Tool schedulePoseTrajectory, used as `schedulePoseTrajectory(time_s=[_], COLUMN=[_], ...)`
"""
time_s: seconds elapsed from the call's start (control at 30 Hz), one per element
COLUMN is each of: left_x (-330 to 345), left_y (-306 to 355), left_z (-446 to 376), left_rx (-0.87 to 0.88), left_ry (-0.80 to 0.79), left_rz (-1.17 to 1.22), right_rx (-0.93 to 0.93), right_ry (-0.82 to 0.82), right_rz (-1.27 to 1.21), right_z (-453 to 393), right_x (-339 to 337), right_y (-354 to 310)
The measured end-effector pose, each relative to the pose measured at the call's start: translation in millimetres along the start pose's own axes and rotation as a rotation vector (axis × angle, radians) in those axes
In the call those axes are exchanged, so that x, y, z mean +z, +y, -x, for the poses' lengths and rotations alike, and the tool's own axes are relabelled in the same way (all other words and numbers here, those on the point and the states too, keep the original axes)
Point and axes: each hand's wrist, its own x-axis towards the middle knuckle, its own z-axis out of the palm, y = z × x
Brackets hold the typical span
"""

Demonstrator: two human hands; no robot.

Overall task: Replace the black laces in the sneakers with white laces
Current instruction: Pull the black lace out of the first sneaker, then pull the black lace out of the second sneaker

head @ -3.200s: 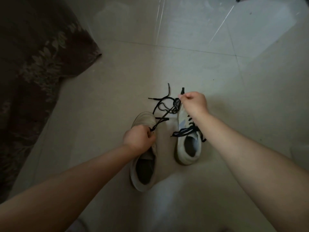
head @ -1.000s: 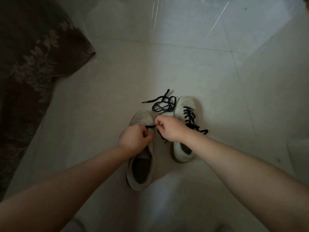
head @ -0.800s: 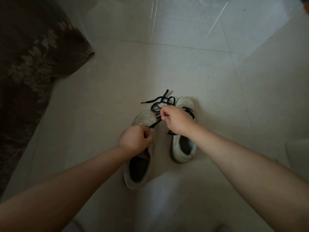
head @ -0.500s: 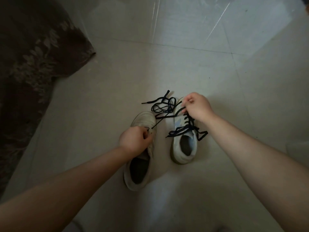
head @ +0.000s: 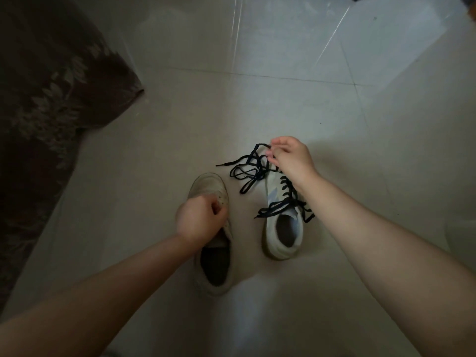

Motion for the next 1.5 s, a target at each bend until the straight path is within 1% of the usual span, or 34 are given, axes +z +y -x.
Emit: schedulePoseTrajectory(time_s=[0.13,0.2,0.23,0.3,0.4,0.47,0.5,0.53,0.6,0.67,0.7,0.73,0.83,0.87,0.93,1.0,1.1,1.17,1.23,1.3,1.4,1.47,1.5], left_x=[-10.1,-11.4,-10.1,-5.8,7.3,26.4,36.6,44.7,53.2,54.2,52.9,51.7,42.6,37.5,25.1,15.9,18.9,28.2,37.1,42.3,42.7,40.2,39.5], left_y=[9.2,18.2,23.0,34.8,54.9,59.5,59.4,57.6,54.6,53.9,53.9,54.4,64.1,71.6,93.6,116.1,135.2,135.7,131.4,124.3,108.3,96.9,92.8], left_z=[-18.6,-33.1,-42.5,-65.1,-100.4,-114.4,-118.3,-121.0,-121.7,-121.3,-120.4,-119.1,-116.3,-116.6,-116.8,-114.0,-96.5,-80.6,-66.2,-52.4,-32.9,-21.2,-16.3], left_rx=[0.114,0.146,0.156,0.180,0.141,0.103,0.099,0.077,-0.027,-0.054,-0.044,-0.034,-0.034,-0.020,0.067,0.177,0.258,0.278,0.280,0.316,0.345,0.325,0.319], left_ry=[0.143,0.133,0.079,-0.089,-0.297,-0.353,-0.338,-0.295,-0.221,-0.206,-0.198,-0.179,-0.060,-0.011,0.059,0.088,0.013,-0.086,-0.178,-0.189,-0.183,-0.242,-0.270], left_rz=[0.025,0.056,0.042,-0.063,-0.271,-0.410,-0.429,-0.368,-0.125,0.006,0.045,0.090,0.288,0.345,0.445,0.466,0.413,0.366,0.297,0.206,0.183,0.123,0.083], right_rx=[-0.129,-0.221,-0.259,-0.288,-0.377,-0.404,-0.402,-0.386,-0.351,-0.331,-0.330,-0.325,-0.310,-0.331,-0.394,-0.428,-0.370,-0.258,-0.141,-0.017,0.160,0.164,0.101], right_ry=[-0.049,-0.053,-0.051,-0.090,-0.222,-0.349,-0.393,-0.409,-0.405,-0.411,-0.398,-0.353,-0.187,-0.130,-0.004,0.107,0.233,0.319,0.380,0.382,0.299,0.282,0.315], right_rz=[0.350,0.477,0.540,0.659,0.847,0.971,1.041,1.106,1.184,1.228,1.223,1.162,0.850,0.758,0.623,0.575,0.603,0.560,0.506,0.477,0.488,0.620,0.717], right_z=[-5.1,-4.7,-4.7,-4.7,-6.1,-10.8,-14.6,-18.8,-29.2,-36.1,-38.0,-38.8,-38.5,-39.8,-42.1,-42.0,-34.9,-21.2,-4.0,11.6,33.3,48.3,53.9], right_x=[12.0,7.2,3.1,-4.1,0.0,12.4,18.5,24.3,30.8,34.3,35.6,37.0,33.8,27.8,3.8,-32.3,-97.3,-132.0,-152.2,-160.8,-158.3,-149.9,-144.1], right_y=[8.5,14.3,17.4,23.3,28.8,28.8,28.6,28.4,30.7,34.4,37.4,40.6,39.4,33.9,19.2,9.7,26.2,51.0,80.6,110.7,141.0,147.4,146.8])
